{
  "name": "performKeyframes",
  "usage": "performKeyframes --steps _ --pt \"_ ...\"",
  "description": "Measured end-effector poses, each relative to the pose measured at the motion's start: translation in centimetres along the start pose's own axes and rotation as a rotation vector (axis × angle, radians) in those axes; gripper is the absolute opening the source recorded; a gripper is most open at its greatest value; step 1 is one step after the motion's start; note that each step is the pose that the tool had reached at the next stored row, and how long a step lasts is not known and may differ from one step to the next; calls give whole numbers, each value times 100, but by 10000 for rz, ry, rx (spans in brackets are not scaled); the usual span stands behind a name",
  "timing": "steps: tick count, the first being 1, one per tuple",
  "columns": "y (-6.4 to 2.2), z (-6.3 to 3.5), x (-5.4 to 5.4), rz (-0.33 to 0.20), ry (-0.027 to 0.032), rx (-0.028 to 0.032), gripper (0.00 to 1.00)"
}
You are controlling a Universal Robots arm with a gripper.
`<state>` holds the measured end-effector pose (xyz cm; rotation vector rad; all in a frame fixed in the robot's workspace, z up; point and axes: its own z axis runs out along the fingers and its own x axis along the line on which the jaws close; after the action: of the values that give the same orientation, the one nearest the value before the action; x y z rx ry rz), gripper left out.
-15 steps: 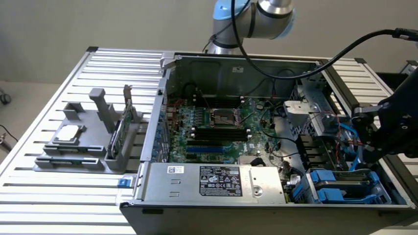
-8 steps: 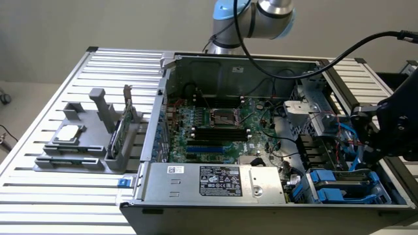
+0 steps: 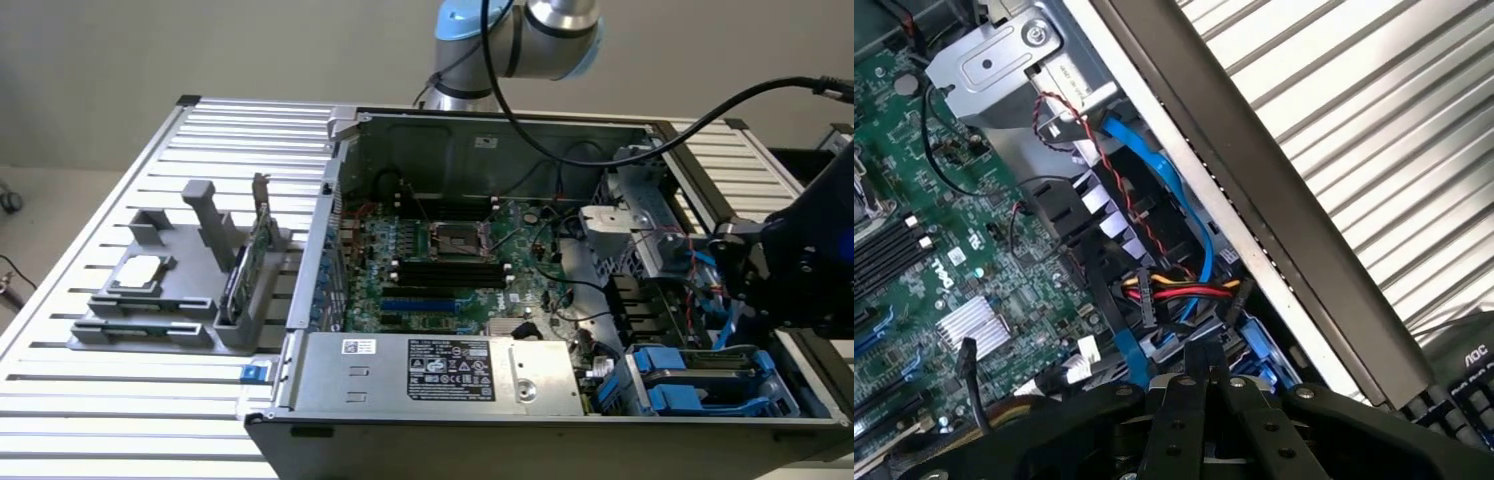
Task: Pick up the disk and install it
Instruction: 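Insert the first disk wire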
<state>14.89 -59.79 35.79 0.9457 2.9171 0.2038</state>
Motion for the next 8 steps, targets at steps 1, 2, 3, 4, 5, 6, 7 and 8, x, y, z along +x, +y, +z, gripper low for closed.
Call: performKeyframes --steps 1,2,3,4,5,6,7,8 --pt "-2 13 -1 49 1 -11 11" --pt "-4 26 -3 93 5 -24 11" --pt "-5 40 -5 131 10 -37 11" --pt "-5 53 -8 164 15 -50 11" --pt "-5 65 -12 194 20 -63 11" --pt "-6 80 -16 224 28 -79 11" --pt "-5 93 -22 247 38 -96 11" --pt "-5 105 -27 267 47 -111 12"
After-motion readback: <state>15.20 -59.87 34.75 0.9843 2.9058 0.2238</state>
